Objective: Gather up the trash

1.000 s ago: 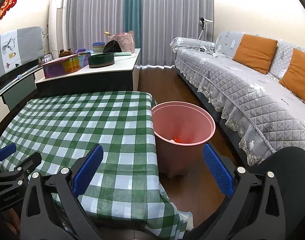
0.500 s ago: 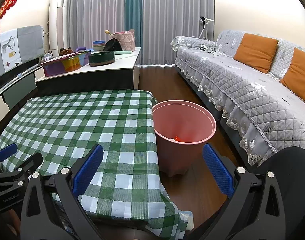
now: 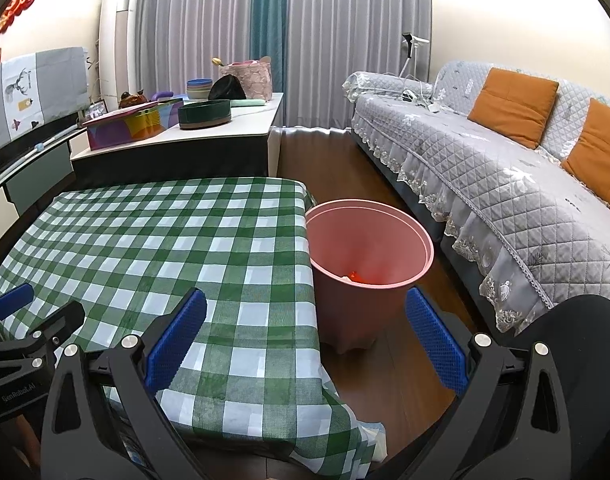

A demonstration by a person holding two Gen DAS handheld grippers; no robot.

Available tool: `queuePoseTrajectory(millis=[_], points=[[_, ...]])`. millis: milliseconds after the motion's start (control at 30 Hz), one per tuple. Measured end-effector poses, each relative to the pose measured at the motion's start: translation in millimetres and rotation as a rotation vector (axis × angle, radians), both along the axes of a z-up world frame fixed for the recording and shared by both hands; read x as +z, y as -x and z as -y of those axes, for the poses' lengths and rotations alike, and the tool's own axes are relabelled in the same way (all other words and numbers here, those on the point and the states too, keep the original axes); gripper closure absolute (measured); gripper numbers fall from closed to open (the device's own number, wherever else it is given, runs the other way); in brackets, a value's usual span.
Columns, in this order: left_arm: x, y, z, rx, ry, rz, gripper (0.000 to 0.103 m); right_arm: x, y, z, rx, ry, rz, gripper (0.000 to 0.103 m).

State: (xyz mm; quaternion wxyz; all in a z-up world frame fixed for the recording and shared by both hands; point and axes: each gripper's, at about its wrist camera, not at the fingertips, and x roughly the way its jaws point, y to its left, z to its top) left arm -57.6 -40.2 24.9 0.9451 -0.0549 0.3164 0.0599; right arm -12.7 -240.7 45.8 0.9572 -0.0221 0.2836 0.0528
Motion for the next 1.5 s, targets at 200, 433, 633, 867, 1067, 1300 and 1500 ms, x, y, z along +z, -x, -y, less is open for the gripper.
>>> queuePoseTrajectory(millis=[200,433,633,867,1067,1300,1500], points=[[-0.5,-2.2,1.2,-0.004,-0.002,-0.003,0.011,-0.7,-1.1,1.2,-0.001,-0.002,-0.002,0.005],[-4.4,-5.6,2.8,-0.004,0.002,-0.016,0.011,-4.3,-4.2,1.4,0.005,-0.004,-0.007,0.005],[-6.0,-6.7,3.4,-0.001,-0.005,-0.013,0.011,-5.0,-4.8,0.8,0.001,-0.009,-0.008,0.005],[-7.2,-8.6,5.7,-0.011,-0.014,-0.012,0.011,-7.1,-6.9,0.0,0.004,-0.016,-0.014,0.005],[-8.3,-9.9,7.3,-0.017,-0.017,-0.01,0.011,-6.6,-7.5,-2.2,0.005,-0.018,-0.016,0.005],[-8.4,-11.3,10.9,-0.03,-0.026,-0.011,0.011,-6.5,-8.3,-2.6,0.003,-0.02,-0.019,0.005],[-9.9,-11.0,10.8,-0.021,-0.027,-0.021,0.011,-6.5,-8.3,-3.1,0.002,-0.02,-0.02,0.005]])
